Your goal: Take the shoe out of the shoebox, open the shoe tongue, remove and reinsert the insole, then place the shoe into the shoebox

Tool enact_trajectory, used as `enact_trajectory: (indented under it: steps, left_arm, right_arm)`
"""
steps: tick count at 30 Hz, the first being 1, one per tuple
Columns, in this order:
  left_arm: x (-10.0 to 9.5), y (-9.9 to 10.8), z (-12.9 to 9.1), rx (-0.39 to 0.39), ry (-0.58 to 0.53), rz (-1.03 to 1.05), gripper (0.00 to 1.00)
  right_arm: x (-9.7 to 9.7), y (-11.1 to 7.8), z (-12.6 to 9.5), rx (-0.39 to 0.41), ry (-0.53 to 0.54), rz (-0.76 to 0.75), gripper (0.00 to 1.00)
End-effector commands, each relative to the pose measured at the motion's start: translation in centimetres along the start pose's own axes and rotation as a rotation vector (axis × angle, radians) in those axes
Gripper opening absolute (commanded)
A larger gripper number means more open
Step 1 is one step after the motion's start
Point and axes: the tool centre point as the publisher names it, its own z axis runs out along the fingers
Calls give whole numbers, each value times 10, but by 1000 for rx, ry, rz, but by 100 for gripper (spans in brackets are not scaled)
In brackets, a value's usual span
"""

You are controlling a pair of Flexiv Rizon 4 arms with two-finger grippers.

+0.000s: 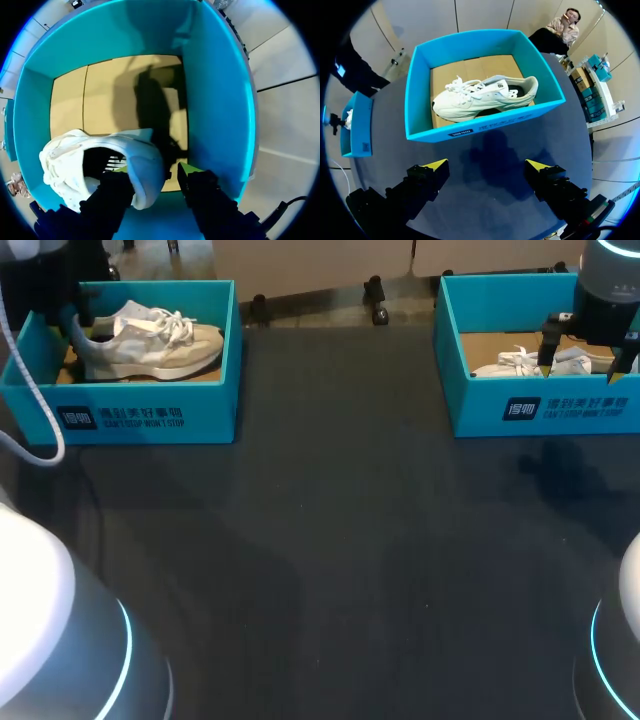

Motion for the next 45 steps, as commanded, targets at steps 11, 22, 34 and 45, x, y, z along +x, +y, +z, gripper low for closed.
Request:
enact_trajectory:
  steps: [11,22,34,45]
  left_arm:
    - [-2,11,20,45,4,16,46]
    - [3,5,13,64,-7,35,0]
    - [15,2,-60,63,-19,57,0]
    - [27,1,-131,21,-37,8,0]
  right_arm:
    - [0,-1,0,-3,1,1,100]
    - [0,-1,0,-3,1,1,100]
    - [0,-1,0,-3,1,1,100]
    - [0,-1,0,-3,1,1,100]
